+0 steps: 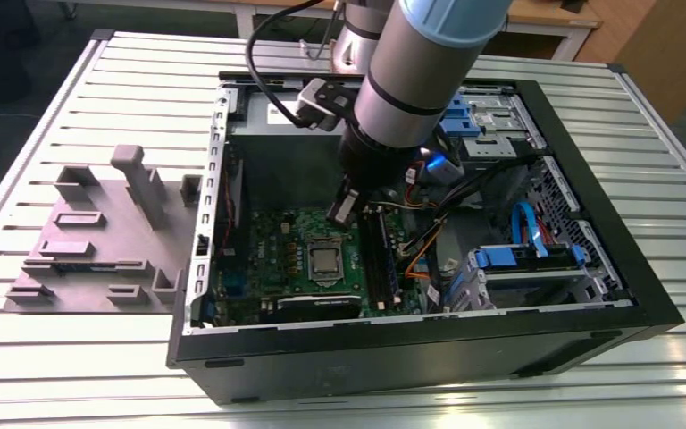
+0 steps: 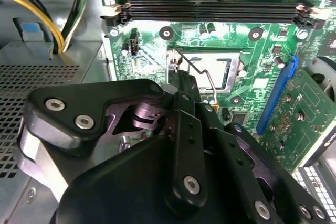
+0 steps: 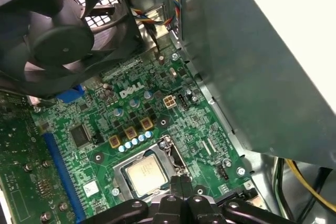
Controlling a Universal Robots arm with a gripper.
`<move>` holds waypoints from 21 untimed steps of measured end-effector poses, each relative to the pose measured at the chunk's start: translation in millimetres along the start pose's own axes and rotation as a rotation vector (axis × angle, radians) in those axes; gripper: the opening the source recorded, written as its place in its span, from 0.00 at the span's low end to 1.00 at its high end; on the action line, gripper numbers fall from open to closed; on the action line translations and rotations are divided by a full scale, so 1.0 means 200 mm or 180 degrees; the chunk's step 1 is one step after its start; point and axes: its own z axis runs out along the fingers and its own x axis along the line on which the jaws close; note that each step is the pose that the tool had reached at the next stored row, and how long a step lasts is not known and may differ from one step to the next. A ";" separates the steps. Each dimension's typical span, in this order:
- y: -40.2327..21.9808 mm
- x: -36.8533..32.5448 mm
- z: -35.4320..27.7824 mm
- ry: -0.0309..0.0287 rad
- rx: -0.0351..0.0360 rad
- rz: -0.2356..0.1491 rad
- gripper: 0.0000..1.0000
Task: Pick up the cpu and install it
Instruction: 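Install the first cpu locking lever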
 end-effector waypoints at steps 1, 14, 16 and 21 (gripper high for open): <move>0.000 0.000 0.001 0.0007 0.0004 0.0013 0.10; -0.013 -0.006 0.035 0.0041 0.0024 0.0160 0.10; -0.013 -0.006 0.038 0.0073 0.0041 0.0177 0.10; -0.016 -0.002 0.043 0.0117 0.0065 0.0219 0.10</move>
